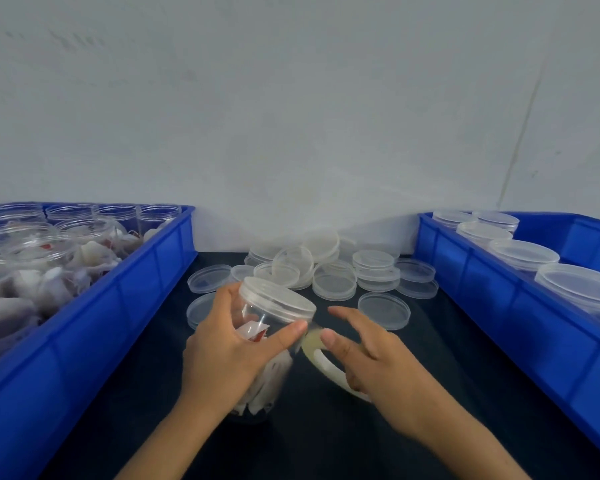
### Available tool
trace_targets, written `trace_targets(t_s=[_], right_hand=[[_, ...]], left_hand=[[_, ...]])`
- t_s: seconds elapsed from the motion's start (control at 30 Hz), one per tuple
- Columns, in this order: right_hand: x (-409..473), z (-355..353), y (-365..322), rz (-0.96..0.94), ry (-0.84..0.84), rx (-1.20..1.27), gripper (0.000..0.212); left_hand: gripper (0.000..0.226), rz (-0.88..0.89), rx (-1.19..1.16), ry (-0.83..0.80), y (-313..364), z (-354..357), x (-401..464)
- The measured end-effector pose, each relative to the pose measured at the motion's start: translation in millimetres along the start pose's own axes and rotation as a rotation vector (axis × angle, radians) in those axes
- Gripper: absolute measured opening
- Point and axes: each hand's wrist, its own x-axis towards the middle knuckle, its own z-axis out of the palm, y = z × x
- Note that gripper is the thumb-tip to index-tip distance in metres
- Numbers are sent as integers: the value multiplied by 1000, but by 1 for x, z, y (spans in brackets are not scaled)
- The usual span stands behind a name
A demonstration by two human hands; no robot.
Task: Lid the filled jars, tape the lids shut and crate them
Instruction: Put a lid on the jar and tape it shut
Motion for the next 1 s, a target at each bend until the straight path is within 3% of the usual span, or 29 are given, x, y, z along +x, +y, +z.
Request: trace_targets(t_s=[0.07,0.2,0.3,0.4,0.67,0.9,1.0], right_hand=[[1,-5,2,-6,-14,-10,64],[1,-11,1,-52,12,-238,41],[2,-14,2,-73,29,-367,43],[3,-17,5,-72,32,-349,44],[3,-9,6,-87,34,-231,39],[3,0,4,-65,94,-203,48],[-1,4,2,-111,184,-276,51]], left_hand=[[72,-26,-69,-9,-5,-2,2],[74,-46,-219,-96,-7,-5,7],[74,-53,-336,-225,-5,-6,8],[75,-51,-413,-340,-3,-4,8],[102,-74,-509,-378,-8,-8,9],[52,63,-418,-355,-5,-8,2],[62,141,-311,-251,-3,-7,-6]])
